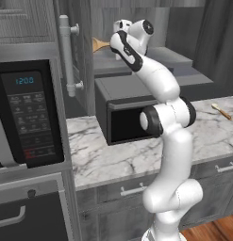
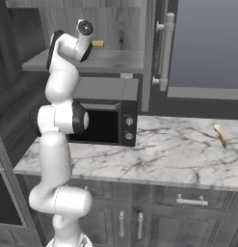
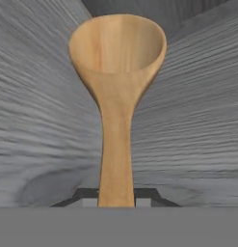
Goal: Organize the utensils by type. Pick up the wooden spoons from the counter and place them in the open cabinet. Then pick up the metallic utensils from the counter and place them in the open drawer.
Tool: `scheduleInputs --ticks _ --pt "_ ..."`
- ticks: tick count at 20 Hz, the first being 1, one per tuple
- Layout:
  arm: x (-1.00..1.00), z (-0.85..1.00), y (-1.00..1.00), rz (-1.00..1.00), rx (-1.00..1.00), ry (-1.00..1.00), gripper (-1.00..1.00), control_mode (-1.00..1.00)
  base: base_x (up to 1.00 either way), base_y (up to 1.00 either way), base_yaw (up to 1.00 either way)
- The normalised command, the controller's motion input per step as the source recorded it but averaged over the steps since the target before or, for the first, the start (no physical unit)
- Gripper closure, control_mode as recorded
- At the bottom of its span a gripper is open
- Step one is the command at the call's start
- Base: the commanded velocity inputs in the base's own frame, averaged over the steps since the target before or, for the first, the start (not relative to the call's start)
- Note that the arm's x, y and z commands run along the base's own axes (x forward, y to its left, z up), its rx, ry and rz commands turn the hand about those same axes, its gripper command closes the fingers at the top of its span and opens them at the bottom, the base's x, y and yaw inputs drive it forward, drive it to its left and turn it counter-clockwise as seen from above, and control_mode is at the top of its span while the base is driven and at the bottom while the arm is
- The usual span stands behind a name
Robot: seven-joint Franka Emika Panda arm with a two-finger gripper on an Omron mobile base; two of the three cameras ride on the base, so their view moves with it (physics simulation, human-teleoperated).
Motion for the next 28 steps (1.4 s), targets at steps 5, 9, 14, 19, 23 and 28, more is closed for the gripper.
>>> scheduleInputs --ticks 5,9,14,19,23,28 --pt "0.15 -0.34 0.08 0.06 -0.14 0.01 1.00 -1.00 0.00 0.00 0.00" --pt "0.15 -0.39 0.09 0.04 -0.12 0.03 1.00 -1.00 0.00 0.00 0.00" --pt "0.03 -0.43 0.01 0.01 -0.07 0.00 1.00 -1.00 0.00 0.00 0.00" --pt "0.02 -0.43 0.00 0.00 -0.03 0.00 -1.00 -1.00 0.00 0.00 0.00" --pt "-0.07 -0.29 0.00 0.00 0.00 0.00 -1.00 -1.00 0.00 0.00 0.00" --pt "-0.26 -0.16 0.00 0.00 0.00 0.00 -1.00 -1.00 0.00 0.00 0.00"
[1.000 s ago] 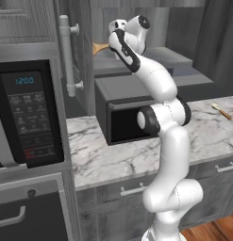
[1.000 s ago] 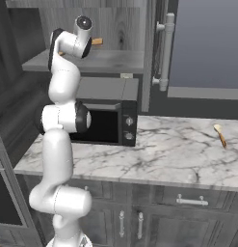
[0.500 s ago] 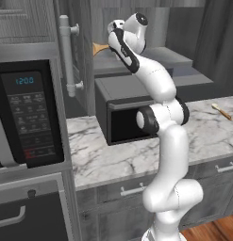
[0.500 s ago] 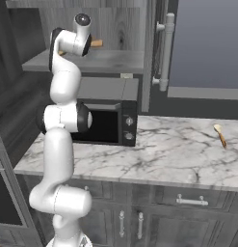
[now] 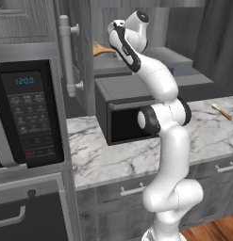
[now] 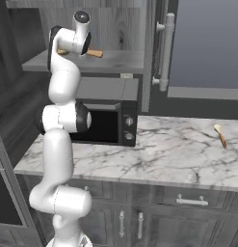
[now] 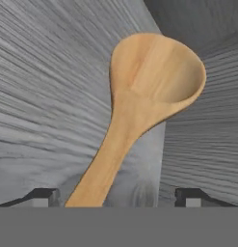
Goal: Organize the utensils by type. Pick up the wooden spoons from the counter and place them in the open cabinet. Then pick up the metallic utensils from the counter and place them in the open drawer.
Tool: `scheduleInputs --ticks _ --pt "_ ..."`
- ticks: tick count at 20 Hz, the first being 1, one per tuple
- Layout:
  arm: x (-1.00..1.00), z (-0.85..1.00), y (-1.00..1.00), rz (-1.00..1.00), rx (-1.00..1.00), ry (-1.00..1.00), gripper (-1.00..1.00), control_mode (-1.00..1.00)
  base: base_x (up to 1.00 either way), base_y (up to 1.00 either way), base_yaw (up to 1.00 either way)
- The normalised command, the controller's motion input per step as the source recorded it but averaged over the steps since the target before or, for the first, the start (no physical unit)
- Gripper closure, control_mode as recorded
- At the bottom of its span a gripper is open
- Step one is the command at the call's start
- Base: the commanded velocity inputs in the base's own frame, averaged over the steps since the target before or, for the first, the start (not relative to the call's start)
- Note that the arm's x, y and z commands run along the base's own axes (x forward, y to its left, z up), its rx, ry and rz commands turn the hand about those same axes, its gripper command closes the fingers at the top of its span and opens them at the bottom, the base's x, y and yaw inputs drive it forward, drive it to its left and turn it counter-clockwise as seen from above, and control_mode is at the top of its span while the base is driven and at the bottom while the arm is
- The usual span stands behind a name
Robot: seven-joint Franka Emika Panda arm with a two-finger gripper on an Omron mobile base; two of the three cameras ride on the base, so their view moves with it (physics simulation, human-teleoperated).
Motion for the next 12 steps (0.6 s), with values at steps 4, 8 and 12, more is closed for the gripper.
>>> scheduleInputs --ticks 4,8,12 --pt "-0.33 -0.14 0.00 0.00 0.02 0.00 -1.00 -1.00 0.00 0.00 0.00" --pt "-0.04 -0.10 -0.02 0.00 0.12 0.05 -1.00 -1.00 0.00 0.00 0.00" --pt "-0.14 -0.11 -0.03 -0.02 0.26 0.01 -1.00 -1.00 0.00 0.00 0.00"
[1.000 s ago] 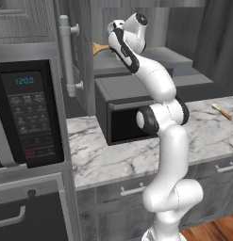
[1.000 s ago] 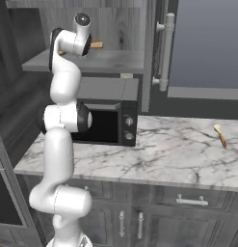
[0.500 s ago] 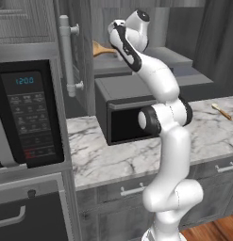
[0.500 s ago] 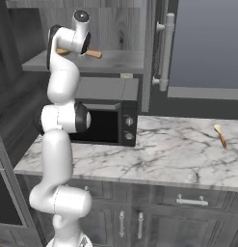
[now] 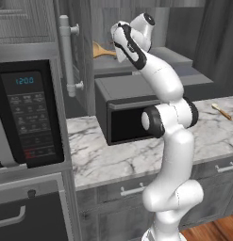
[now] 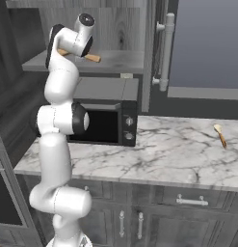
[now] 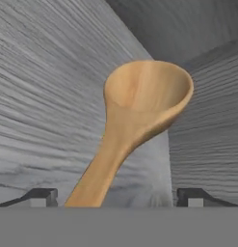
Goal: Organize the utensils by type. Pick up the wooden spoons from the counter and place them in the open cabinet. Then pick up the metallic utensils from the counter and place them in the open drawer.
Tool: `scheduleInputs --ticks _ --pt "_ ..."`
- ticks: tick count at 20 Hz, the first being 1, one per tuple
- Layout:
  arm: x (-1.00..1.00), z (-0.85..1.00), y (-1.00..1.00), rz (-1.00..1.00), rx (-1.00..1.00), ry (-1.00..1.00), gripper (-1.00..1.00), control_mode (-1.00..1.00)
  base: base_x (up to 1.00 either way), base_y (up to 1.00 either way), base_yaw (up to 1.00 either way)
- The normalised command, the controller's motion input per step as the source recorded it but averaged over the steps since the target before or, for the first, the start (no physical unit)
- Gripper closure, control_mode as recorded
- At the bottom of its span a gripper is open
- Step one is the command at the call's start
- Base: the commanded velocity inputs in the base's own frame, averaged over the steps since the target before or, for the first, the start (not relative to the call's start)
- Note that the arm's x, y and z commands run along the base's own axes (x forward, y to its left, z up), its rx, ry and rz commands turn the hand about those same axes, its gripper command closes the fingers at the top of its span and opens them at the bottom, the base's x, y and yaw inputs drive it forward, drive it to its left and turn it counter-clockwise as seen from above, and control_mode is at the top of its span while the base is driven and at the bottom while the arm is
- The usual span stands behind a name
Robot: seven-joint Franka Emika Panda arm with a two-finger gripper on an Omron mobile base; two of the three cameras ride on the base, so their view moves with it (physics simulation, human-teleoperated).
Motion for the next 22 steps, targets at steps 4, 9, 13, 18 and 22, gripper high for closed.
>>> scheduleInputs --ticks 4,9,13,18,22 --pt "-0.12 -0.09 0.00 -0.12 0.31 0.00 -1.00 -1.00 0.00 0.00 0.00" --pt "-0.23 0.00 0.00 -0.11 0.22 -0.03 -1.00 -1.00 0.00 0.00 0.00" --pt "-0.65 0.00 0.03 -0.11 0.19 -0.14 -1.00 -1.00 0.00 0.00 0.00" --pt "-0.74 0.04 0.01 -0.11 0.16 -0.09 -1.00 -1.00 0.00 0.00 0.00" --pt "-0.68 0.11 -0.01 -0.18 0.22 0.08 -1.00 -1.00 0.00 0.00 0.00"
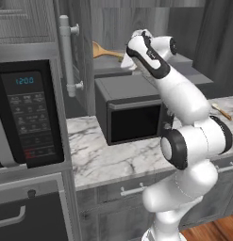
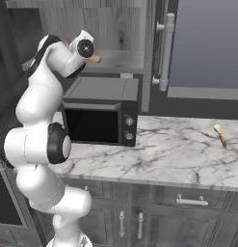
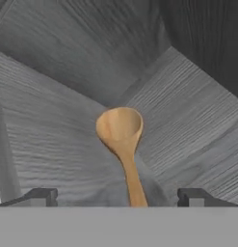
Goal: Organize the utensils by type. Pick up the wooden spoons from the counter and place them in the open cabinet. Then pick up the metallic utensils from the counter and place them in the open drawer.
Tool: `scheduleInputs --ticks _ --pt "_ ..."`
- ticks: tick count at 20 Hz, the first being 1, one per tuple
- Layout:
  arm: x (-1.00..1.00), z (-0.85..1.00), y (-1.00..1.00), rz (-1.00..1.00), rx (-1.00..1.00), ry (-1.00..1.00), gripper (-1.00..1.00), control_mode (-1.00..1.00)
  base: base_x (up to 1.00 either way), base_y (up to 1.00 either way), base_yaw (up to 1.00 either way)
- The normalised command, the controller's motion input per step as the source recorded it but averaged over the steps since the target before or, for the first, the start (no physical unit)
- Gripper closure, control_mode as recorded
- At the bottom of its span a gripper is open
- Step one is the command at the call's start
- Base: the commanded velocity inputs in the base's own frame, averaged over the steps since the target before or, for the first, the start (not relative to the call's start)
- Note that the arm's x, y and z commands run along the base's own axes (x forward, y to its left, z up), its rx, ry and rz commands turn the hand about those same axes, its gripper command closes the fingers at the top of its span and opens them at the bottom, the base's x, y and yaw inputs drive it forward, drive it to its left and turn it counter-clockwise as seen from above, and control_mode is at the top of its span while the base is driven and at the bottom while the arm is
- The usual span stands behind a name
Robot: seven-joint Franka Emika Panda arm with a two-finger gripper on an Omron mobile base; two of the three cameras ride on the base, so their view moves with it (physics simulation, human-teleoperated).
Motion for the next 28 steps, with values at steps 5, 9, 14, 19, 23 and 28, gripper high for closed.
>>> scheduleInputs --ticks 5,9,14,19,23,28 --pt "-0.60 0.36 -0.15 -0.24 0.28 0.29 -1.00 -1.00 0.00 0.00 0.00" --pt "-0.81 0.13 -0.08 -0.23 0.19 0.24 -1.00 -1.00 0.00 0.00 0.00" --pt "-0.67 0.06 -0.18 -0.23 0.14 0.32 -1.00 -1.00 0.00 0.00 0.00" --pt "-0.72 -0.08 -0.28 -0.17 0.10 0.21 -1.00 -1.00 0.00 0.00 0.00" --pt "-0.59 -0.38 -0.39 -0.11 0.07 0.19 -1.00 -1.00 0.00 0.00 0.00" --pt "-0.56 -0.49 -0.29 -0.08 0.04 0.11 -1.00 -1.00 0.00 0.00 0.00"
